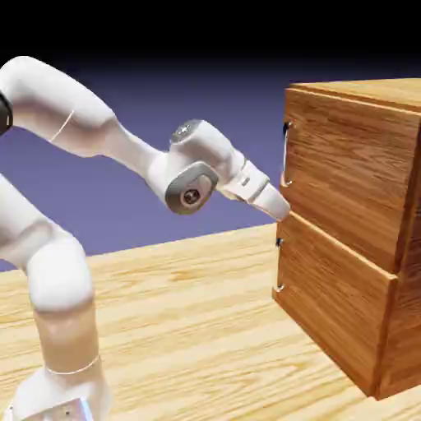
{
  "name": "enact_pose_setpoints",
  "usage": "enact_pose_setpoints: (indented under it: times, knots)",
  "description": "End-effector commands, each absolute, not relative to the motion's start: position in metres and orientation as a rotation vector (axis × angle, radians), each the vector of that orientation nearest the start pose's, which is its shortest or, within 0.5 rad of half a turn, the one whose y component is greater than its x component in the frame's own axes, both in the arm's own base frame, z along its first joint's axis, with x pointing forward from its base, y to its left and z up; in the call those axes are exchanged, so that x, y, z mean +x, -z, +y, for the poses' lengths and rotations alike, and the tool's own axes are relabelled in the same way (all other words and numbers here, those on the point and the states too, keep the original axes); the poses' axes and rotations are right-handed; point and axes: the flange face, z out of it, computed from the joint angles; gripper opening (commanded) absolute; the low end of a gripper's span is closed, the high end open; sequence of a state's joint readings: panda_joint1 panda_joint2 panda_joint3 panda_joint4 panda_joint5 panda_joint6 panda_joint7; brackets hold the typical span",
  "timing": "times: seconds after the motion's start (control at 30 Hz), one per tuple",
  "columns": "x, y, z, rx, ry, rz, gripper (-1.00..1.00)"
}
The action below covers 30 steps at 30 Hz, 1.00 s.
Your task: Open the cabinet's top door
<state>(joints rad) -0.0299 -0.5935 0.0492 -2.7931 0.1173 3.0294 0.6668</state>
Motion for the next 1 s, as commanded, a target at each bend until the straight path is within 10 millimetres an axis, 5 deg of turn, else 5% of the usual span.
enact_pose_setpoints:
  times: [0.0, 0.5, 0.97]
  knots:
    - [0.388, -0.48, -0.002, -2.43, 1.088, 0.975, 0.0]
    - [0.372, -0.548, -0.011, -2.214, 1.269, 1.016, 0.0]
    - [0.356, -0.576, 0.015, -2.038, 1.433, 0.966, 0.0]
